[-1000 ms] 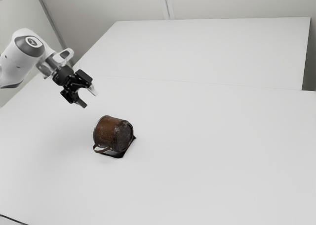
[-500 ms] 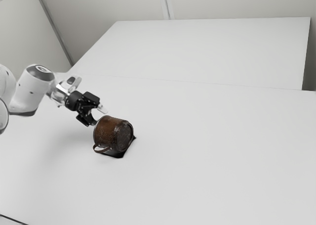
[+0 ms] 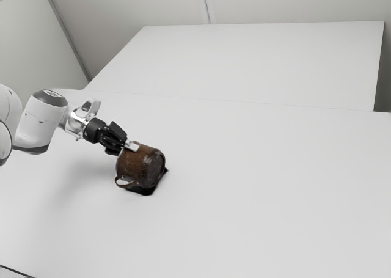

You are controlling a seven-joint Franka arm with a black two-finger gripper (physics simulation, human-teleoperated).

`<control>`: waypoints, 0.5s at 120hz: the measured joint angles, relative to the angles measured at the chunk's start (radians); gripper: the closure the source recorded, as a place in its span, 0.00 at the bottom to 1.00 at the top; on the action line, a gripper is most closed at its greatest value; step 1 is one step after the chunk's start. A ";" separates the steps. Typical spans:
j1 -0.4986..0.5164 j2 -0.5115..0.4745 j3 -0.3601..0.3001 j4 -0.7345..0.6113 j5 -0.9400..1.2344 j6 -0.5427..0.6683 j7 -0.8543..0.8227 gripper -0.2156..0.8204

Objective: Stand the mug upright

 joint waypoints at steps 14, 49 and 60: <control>0.000 -0.007 0.000 0.001 -0.002 -0.003 0.019 0.88; -0.005 -0.117 -0.009 0.001 0.016 -0.009 0.043 0.93; -0.010 -0.154 -0.049 0.015 0.101 0.031 0.024 0.94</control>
